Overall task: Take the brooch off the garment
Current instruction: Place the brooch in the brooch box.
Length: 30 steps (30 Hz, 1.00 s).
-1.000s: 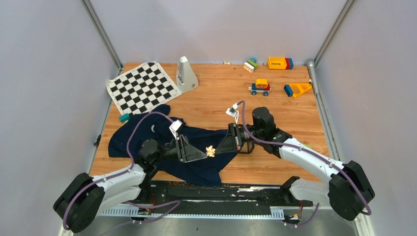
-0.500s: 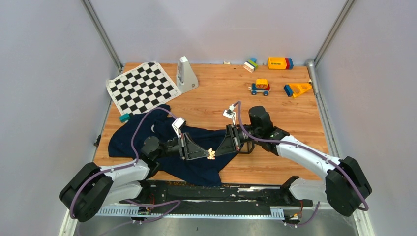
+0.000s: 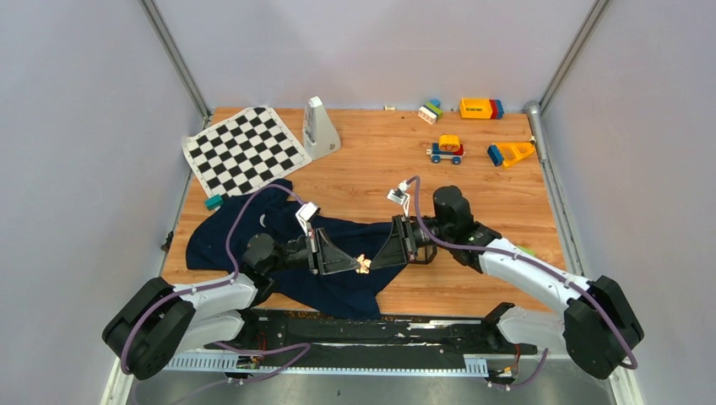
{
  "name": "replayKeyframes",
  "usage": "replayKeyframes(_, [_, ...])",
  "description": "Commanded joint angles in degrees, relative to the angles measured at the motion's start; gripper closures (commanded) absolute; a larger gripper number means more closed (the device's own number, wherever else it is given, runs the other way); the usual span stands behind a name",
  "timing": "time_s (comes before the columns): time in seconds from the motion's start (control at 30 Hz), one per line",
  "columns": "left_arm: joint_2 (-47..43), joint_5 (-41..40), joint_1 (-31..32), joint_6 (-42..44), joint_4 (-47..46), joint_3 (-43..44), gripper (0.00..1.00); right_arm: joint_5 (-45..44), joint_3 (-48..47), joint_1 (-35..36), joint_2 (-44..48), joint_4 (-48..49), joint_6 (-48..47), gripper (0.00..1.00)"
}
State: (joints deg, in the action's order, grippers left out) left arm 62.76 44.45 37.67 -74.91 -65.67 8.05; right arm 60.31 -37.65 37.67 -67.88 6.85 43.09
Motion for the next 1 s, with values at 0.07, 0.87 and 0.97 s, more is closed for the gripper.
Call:
replayKeyframes(0.07, [-0.27, -0.93, -0.28, 0.30, -3.28, 0.63, 1.00, -2.17, 5.84, -0.23, 4.58, 13.86, 3.37, 0.61])
replayKeyframes(0.87, [0.88, -0.44, -0.14, -0.37, -3.99, 0.38, 1.00, -11.70, 0.63, 5.45, 3.24, 6.53, -2.09, 0.63])
replayKeyframes(0.97, [1.23, -0.66, -0.13, -0.55, -4.05, 0.50, 1.00, -12.44, 0.21, 6.02, 3.14, 5.19, -2.86, 0.64])
